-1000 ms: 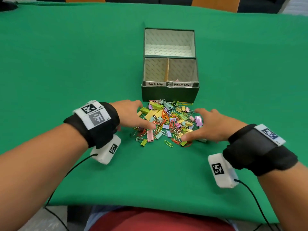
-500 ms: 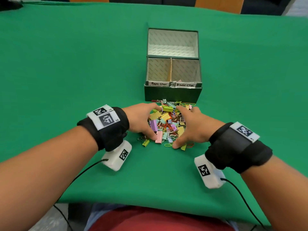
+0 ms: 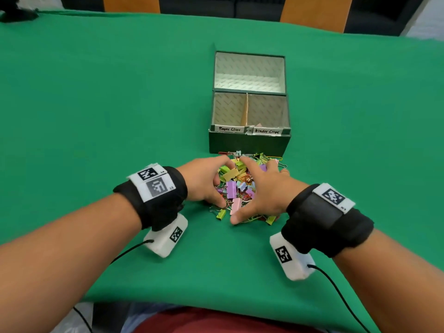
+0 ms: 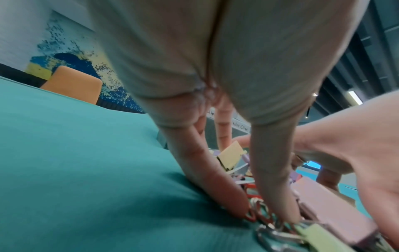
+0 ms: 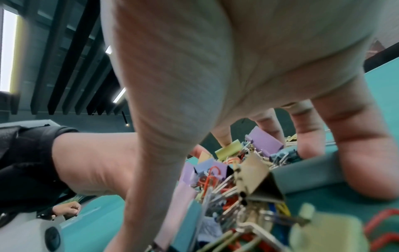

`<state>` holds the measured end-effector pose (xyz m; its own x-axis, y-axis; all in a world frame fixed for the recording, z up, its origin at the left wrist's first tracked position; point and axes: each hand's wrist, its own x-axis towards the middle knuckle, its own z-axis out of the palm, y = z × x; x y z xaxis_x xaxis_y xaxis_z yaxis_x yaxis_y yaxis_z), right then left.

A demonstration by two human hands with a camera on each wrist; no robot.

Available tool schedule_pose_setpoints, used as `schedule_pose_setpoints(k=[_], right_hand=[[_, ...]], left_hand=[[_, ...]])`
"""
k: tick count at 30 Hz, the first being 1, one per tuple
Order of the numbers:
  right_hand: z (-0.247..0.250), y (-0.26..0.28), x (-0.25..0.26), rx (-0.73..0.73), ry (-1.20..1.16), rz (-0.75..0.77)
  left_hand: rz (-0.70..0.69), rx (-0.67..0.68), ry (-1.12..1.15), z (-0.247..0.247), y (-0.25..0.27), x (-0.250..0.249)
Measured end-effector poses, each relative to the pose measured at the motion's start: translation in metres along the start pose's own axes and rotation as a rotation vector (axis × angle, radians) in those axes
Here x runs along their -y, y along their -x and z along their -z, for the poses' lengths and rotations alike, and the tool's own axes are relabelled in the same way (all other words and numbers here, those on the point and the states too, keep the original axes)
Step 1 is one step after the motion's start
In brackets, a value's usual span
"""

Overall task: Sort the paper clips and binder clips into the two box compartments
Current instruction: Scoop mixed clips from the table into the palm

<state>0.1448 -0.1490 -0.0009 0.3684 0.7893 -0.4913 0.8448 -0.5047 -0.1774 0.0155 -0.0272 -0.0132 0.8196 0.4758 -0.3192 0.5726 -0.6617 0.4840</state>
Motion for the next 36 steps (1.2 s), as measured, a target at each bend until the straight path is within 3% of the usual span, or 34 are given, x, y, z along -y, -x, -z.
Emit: schedule_pose_setpoints(k=[8,16,21,23,28,36], right_hand=[[0.002,-0.005,0.014,0.006,0.015,-0.014],[0.004,-0.009,0.015,0.004,0.030,-0.024],[0.010,-0.010,0.017,-0.016,0.015,-0.044],[0.010,-0.011,0.020,-0.014,0.022,-0.043],[0.007,-0.012,0.026,-0.015,0.057,-0.032],[0.011,-0.017,0.023,-0.039,-0.016,-0.025]], left_hand=[[-0.085,-0.053,0.025,-0.001,-0.001,0.000],[-0.081,-0.055,0.204,0.003,0.006,0.004],[0.031,-0.040,0.006,0.007,0.012,0.011],[0.041,0.006,0.077,0.003,0.010,0.010],[-0.011,-0.055,0.235,-0.003,0.003,0.004],[-0.077,-0.046,0.309,-0.001,0.006,0.009]])
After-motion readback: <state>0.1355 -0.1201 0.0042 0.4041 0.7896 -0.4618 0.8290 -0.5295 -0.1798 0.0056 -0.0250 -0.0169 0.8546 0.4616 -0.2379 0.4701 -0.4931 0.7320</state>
